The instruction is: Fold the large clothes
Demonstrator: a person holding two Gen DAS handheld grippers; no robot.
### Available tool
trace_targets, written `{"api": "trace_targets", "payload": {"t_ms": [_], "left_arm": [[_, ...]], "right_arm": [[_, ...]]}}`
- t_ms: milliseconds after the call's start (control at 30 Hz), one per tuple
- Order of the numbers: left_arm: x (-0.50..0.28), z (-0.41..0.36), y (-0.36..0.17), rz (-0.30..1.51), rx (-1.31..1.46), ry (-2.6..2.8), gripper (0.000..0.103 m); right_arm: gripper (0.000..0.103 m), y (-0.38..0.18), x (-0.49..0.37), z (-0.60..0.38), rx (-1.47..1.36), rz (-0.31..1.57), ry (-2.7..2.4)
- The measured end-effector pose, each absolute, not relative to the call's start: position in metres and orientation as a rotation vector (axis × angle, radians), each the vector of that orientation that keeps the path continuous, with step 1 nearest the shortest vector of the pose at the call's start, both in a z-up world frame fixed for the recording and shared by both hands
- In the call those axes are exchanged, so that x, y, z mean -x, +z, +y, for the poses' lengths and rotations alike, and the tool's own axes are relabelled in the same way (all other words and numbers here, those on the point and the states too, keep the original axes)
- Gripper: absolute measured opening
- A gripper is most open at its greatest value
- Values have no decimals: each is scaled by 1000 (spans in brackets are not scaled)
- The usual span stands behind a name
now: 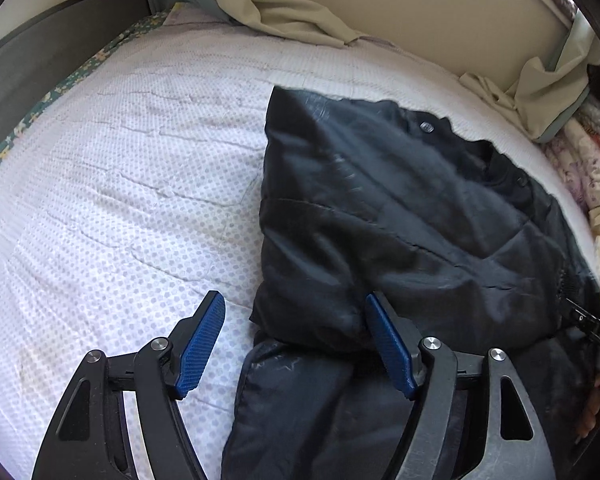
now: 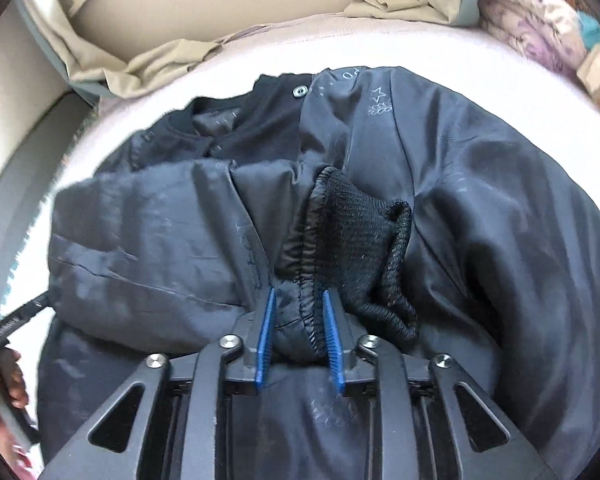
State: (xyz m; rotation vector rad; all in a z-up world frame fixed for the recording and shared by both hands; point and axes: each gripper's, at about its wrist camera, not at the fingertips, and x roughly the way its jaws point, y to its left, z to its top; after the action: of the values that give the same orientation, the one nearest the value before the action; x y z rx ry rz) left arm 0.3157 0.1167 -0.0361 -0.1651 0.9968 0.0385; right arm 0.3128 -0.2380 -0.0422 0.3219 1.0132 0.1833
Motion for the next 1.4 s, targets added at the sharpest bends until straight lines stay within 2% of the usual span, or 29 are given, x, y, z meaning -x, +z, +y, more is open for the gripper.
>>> {"api": "trace_targets", "payload": {"t_ms": [67, 467, 800, 1000, 1233, 1333, 1400], "left_arm": [[-311, 118, -28, 989, 168, 22, 77], [-267, 104, 7, 973, 166, -46, 77], [-229, 69, 43, 858, 21, -103, 79], [-222, 61, 36, 869, 38, -134, 80], [-221, 45, 9, 926, -16, -128, 80], [-221, 38, 0, 949, -37, -136, 80], [-221, 35, -3, 956, -48, -138, 80]], "right_arm": [[34, -30, -308, -242, -336, 993, 191], [36, 16, -254, -301, -421, 923, 129], [39, 67, -128, -408, -510, 847, -43], [39, 34, -42, -510, -684, 880, -215], [40, -36, 16, -555, -862, 951, -251], [48, -58, 23, -556, -901, 968, -243], [50, -71, 22, -549, -907, 993, -233]]}}
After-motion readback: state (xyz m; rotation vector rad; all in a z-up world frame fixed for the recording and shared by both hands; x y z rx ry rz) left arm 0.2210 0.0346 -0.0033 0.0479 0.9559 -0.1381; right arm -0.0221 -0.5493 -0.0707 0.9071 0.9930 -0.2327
